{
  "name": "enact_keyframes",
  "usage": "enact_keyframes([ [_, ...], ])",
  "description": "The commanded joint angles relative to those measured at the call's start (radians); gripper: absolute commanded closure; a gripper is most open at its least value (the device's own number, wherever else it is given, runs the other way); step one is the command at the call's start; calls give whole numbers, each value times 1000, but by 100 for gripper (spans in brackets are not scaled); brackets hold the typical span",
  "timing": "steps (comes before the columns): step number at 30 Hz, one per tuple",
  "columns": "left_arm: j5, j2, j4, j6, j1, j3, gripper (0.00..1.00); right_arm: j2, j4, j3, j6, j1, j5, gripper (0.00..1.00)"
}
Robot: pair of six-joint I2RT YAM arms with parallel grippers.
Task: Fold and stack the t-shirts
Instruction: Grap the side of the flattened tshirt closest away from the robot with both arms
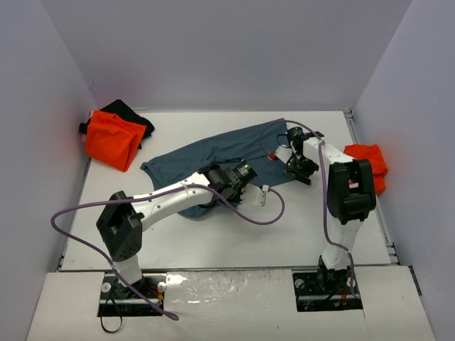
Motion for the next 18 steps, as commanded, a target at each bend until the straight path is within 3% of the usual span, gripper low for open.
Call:
enact_keyframes([
  [1,-17,-24,-12,-13,20,53,100,70,-10,39,-43,22,10,41],
  [18,-26,-43,-24,-14,41,56,100,140,40,77,-38,60,-6,47],
])
